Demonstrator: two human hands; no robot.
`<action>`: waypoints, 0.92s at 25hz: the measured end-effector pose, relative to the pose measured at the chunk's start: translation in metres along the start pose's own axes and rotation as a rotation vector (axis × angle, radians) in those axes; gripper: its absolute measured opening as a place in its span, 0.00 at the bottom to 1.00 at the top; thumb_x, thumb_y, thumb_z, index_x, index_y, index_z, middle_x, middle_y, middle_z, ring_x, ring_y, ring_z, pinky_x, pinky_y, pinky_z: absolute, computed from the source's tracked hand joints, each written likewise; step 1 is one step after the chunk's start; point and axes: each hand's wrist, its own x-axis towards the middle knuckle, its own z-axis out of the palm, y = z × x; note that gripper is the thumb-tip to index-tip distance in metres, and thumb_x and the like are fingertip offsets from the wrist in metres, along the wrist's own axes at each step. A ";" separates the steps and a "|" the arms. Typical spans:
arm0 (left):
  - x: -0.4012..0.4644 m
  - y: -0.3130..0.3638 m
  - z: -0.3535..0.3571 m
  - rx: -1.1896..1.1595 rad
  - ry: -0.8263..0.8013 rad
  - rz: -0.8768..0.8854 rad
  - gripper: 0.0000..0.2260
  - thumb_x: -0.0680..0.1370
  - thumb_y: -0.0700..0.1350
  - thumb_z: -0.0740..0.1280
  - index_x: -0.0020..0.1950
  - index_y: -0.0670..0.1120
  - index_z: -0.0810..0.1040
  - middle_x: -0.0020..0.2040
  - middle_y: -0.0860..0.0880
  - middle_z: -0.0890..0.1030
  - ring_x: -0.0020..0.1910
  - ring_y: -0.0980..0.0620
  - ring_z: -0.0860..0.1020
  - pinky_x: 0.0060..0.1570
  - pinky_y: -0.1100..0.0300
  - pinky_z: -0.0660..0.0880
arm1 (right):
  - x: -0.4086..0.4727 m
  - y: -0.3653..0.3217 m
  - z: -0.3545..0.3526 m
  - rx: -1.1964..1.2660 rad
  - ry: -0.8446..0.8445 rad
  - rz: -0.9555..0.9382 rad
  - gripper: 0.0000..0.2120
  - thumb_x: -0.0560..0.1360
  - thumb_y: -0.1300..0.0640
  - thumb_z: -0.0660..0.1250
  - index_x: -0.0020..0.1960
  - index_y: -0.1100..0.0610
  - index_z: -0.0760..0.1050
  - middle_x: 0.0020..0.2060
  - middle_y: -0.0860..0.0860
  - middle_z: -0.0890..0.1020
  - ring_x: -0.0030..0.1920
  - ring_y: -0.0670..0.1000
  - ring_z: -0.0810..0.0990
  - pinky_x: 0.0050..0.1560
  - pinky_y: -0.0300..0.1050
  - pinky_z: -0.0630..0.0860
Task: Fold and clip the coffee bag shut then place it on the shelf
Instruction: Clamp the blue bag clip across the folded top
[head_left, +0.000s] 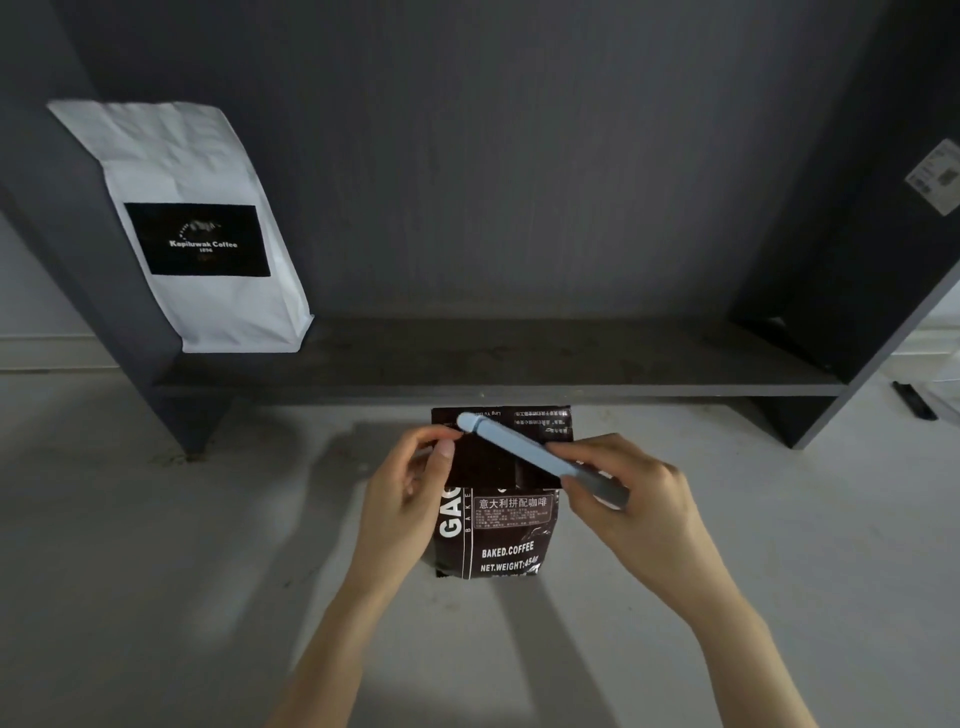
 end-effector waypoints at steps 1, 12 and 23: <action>0.000 0.001 0.000 0.026 0.006 -0.001 0.08 0.75 0.54 0.59 0.45 0.54 0.76 0.45 0.54 0.81 0.45 0.61 0.79 0.43 0.71 0.73 | 0.000 -0.001 0.001 -0.006 -0.018 -0.006 0.15 0.69 0.65 0.68 0.51 0.49 0.79 0.43 0.38 0.78 0.45 0.38 0.76 0.41 0.25 0.69; 0.002 0.003 0.004 -0.038 0.099 -0.078 0.19 0.71 0.59 0.56 0.37 0.47 0.78 0.34 0.51 0.80 0.32 0.64 0.76 0.33 0.74 0.69 | -0.003 0.000 0.002 0.089 -0.031 0.018 0.10 0.68 0.54 0.70 0.49 0.49 0.80 0.40 0.40 0.80 0.40 0.41 0.77 0.36 0.31 0.71; 0.006 -0.003 0.008 -0.093 0.105 -0.177 0.17 0.76 0.56 0.55 0.36 0.49 0.78 0.36 0.50 0.81 0.36 0.58 0.78 0.37 0.69 0.73 | -0.006 -0.002 0.001 0.481 -0.158 0.119 0.07 0.63 0.53 0.68 0.40 0.46 0.82 0.45 0.49 0.80 0.39 0.45 0.81 0.38 0.33 0.78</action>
